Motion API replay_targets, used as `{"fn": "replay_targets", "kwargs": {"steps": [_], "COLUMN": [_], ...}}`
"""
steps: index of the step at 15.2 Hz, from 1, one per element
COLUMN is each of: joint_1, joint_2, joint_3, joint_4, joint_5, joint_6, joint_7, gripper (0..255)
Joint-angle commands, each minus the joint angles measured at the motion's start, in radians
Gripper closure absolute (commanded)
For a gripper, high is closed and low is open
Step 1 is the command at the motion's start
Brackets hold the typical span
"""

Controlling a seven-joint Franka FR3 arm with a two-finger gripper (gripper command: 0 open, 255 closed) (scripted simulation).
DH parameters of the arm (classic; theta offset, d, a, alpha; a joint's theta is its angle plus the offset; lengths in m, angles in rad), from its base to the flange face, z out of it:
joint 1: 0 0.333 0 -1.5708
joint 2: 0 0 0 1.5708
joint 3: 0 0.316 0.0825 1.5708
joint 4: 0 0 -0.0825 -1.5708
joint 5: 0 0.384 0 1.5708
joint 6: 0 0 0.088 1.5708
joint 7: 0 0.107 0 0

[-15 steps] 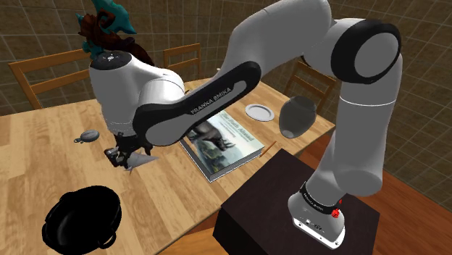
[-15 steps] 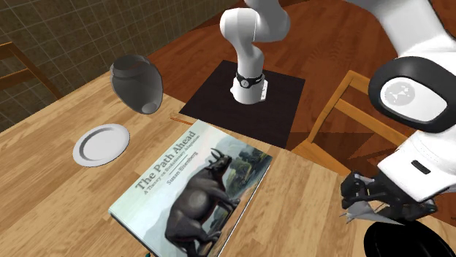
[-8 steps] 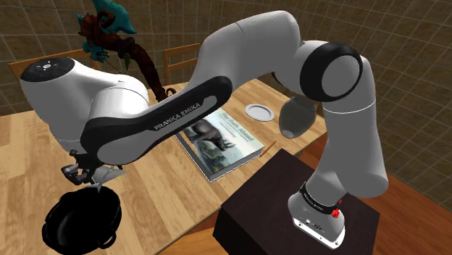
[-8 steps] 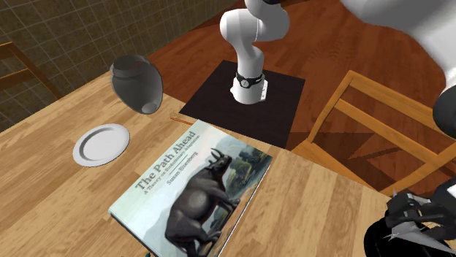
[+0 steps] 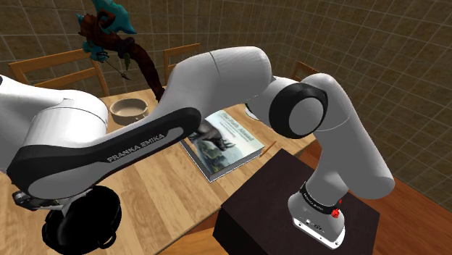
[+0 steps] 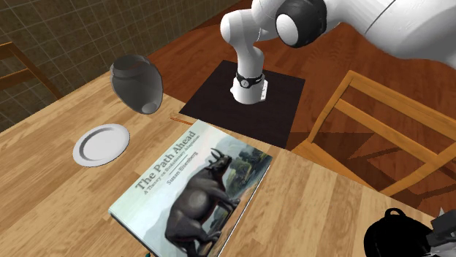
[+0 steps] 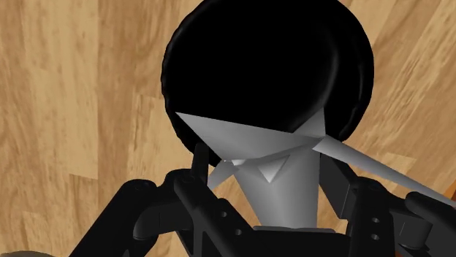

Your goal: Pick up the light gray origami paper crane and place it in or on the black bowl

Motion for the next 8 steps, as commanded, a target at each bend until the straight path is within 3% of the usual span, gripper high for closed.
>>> {"fn": "replay_targets", "kwargs": {"steps": [1,8], "joint_1": [0.003,0.0], "joint_2": [0.011,0.043], "joint_3": [-0.003,-0.013], "joint_4": [-0.005,-0.043], "joint_5": [-0.004,-0.019], "joint_6": [0.015,0.082], "joint_7": [0.007,0.025], "gripper": [255,255]}}
